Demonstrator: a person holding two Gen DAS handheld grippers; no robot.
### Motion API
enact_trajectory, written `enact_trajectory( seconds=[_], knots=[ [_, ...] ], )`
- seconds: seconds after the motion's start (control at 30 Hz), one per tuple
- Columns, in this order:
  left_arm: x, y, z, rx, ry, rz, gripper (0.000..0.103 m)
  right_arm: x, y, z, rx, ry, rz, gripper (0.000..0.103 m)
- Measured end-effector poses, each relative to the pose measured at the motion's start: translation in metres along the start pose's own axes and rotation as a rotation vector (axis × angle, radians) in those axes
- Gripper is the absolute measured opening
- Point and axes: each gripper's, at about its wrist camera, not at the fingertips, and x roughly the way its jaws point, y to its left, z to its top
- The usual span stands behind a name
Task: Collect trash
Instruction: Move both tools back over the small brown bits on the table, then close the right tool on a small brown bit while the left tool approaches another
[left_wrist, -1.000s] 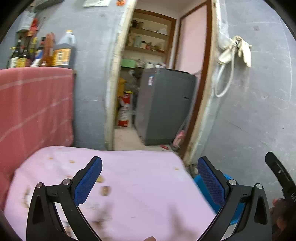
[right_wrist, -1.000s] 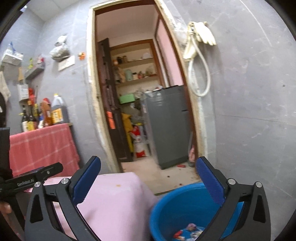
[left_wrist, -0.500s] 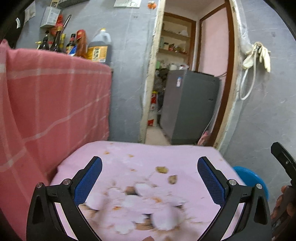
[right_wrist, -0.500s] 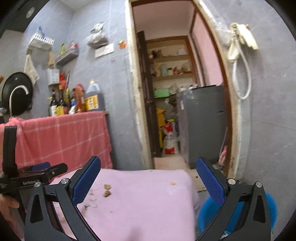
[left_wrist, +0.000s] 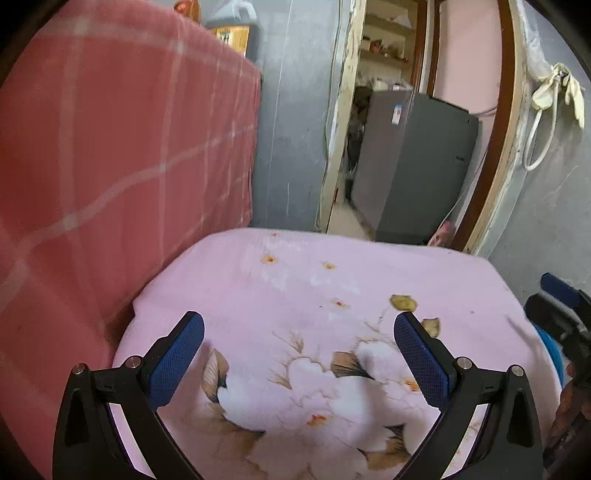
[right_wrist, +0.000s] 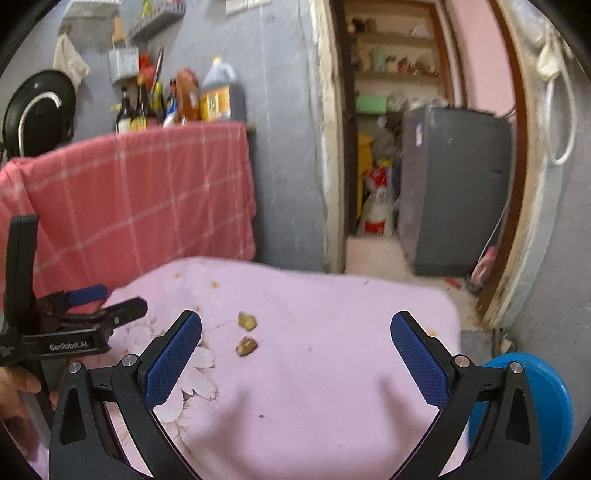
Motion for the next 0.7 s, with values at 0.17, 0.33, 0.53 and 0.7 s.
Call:
enact_trajectory(
  seconds=[0.17, 0.33, 0.53, 0.7],
  knots=[
    [0.016, 0.007, 0.007, -0.013, 0.069, -0.027, 0.1, 0.038, 0.004, -0.002, 0.001, 0.176, 0.072, 0.083],
    [0.027, 0.01, 0.016, -0.012, 0.106, -0.036, 0.096, 0.072, 0.014, -0.003, -0.012, 0.318, 0.113, 0.065],
    [0.04, 0.007, 0.026, 0.008, 0.134, -0.059, 0.086, 0.083, 0.023, -0.002, -0.073, 0.361, 0.103, 0.037],
    [0.049, -0.007, 0.028, 0.056, 0.161, -0.097, 0.075, 0.076, 0.028, -0.007, -0.142, 0.365, 0.103, 0.019]
  ],
)
